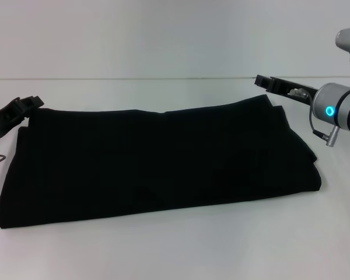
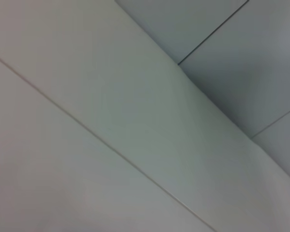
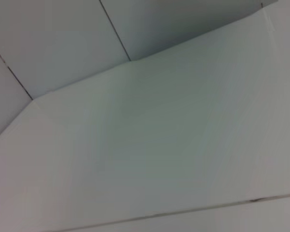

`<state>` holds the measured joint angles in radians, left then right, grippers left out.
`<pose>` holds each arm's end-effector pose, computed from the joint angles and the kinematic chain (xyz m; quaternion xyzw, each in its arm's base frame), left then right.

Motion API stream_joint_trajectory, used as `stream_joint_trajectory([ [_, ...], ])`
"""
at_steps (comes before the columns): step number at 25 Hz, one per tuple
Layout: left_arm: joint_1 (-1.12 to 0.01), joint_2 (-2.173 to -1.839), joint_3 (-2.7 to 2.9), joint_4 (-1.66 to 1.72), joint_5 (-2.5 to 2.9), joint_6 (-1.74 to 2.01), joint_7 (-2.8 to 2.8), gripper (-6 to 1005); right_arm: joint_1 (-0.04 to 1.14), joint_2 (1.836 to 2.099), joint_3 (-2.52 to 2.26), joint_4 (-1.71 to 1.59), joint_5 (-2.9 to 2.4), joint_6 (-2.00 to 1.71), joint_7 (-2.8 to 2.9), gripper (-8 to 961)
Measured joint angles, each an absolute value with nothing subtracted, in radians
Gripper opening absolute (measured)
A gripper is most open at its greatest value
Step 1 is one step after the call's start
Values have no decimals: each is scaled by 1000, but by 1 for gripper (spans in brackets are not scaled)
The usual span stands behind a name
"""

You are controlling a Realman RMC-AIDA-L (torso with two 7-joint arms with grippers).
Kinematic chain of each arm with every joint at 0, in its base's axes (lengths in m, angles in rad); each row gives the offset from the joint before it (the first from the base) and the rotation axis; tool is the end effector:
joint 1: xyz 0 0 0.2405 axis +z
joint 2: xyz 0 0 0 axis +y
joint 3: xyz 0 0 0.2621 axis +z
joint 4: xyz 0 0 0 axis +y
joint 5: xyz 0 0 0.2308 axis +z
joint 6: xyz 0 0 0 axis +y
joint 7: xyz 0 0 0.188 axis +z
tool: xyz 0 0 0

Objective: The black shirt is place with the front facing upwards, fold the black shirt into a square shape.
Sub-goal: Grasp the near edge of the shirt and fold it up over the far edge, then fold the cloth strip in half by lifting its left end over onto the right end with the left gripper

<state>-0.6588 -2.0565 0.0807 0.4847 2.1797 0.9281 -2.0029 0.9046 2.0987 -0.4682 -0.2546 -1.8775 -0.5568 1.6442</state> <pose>-0.3716 0.4518 0.0227 -0.5973 -0.6291 -0.3362 0.3667 0.2606 0.5189 -0.0692 -0.7373 0.4987 0.2406 0.3870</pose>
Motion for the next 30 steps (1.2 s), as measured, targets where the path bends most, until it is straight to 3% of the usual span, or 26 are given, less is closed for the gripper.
stream_joint_trajectory([
  [5, -647, -2048, 81, 485, 2175, 961, -2002, 334, 883, 2094, -463, -258, -1871, -597, 1639, 484],
  [13, -562, -1977, 77, 486, 2140, 1216, -2009, 641, 744, 2085, -467, -372, -1873, -1006, 1505, 594],
  [17, -515, -1936, 79, 482, 2137, 1355, -2066, 802, 680, 2073, -497, -384, -1879, -1190, 1346, 585],
  [22, -453, -1910, 79, 501, 2136, 1531, -2132, 919, 614, 2069, -604, -385, -1879, -1343, 1149, 692],
  [29, -367, -1928, 83, 537, 2147, 1595, -2262, 918, 570, 2090, -685, -374, -1879, -1359, 981, 946],
  [30, -360, -1929, 86, 537, 2149, 1605, -2272, 918, 569, 2091, -687, -367, -1879, -1359, 964, 946],
])
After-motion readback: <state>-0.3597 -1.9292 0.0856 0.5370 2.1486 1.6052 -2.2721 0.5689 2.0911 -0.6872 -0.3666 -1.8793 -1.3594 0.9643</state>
